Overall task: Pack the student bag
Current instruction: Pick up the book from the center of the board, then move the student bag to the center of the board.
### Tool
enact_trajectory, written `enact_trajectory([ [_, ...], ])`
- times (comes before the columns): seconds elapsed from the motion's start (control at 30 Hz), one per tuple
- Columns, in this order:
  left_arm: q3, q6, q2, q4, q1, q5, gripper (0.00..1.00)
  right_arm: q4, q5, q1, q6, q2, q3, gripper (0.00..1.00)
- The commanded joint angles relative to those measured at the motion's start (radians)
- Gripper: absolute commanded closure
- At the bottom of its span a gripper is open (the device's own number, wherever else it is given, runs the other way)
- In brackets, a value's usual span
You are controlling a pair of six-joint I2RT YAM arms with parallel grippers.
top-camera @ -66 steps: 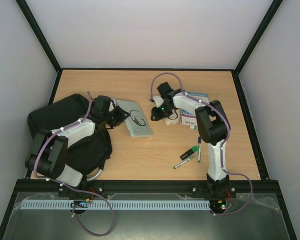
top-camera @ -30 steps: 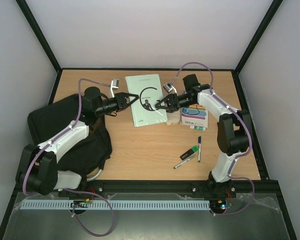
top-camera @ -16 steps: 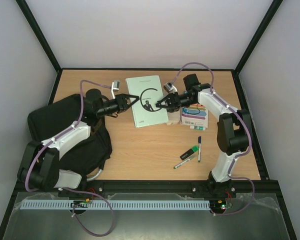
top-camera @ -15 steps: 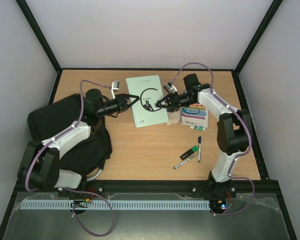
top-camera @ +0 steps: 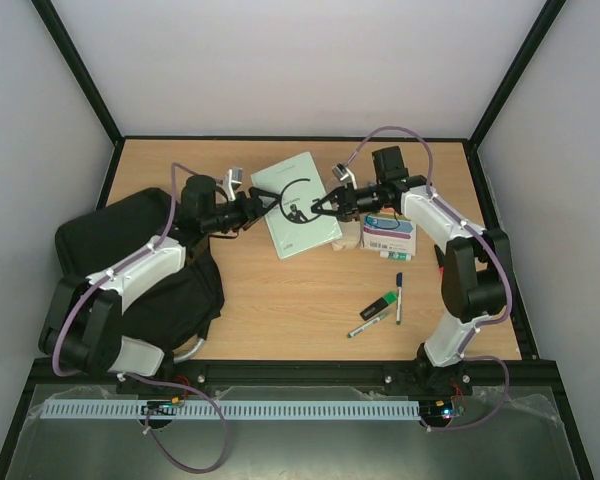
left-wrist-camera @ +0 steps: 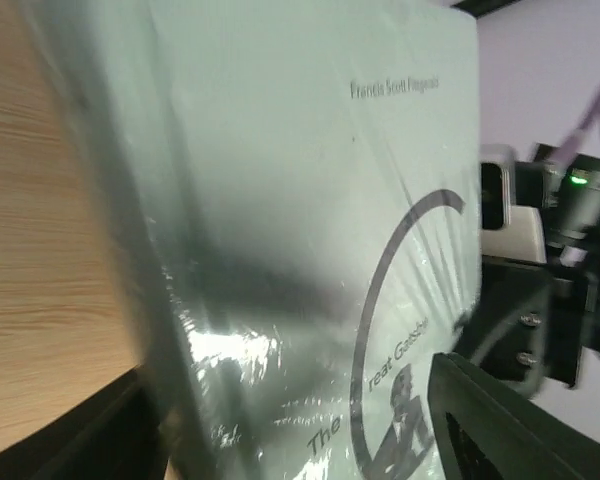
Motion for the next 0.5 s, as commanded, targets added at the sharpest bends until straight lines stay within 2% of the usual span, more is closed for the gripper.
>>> enact_trajectory([
  [0.0,0.089,0.142,-0.031,-0.322,0.007,-0.209,0.26,0.038,0.078,-0.047,0.017,-0.052,-0.049,0.99],
  [0.2,0.124,0.192,-0.129,-0.652,0.064,-0.566,0.02,0.117,0.291,-0.094,-0.050,-0.149,-0.213,0.99],
  [0.3,0.140,0.202,-0.157,-0.791,0.094,-0.798,0.00,0.131,0.321,-0.095,-0.076,-0.175,-0.243,0.99],
  [0.37,0.158,0.209,-0.154,-0.887,0.112,-0.907,0.01,0.138,0.320,-0.095,-0.078,-0.178,-0.253,0.99],
  [0.47,0.168,0.213,-0.140,-0.947,0.136,-1.024,0.00,0.137,0.320,-0.095,-0.089,-0.178,-0.256,0.99],
])
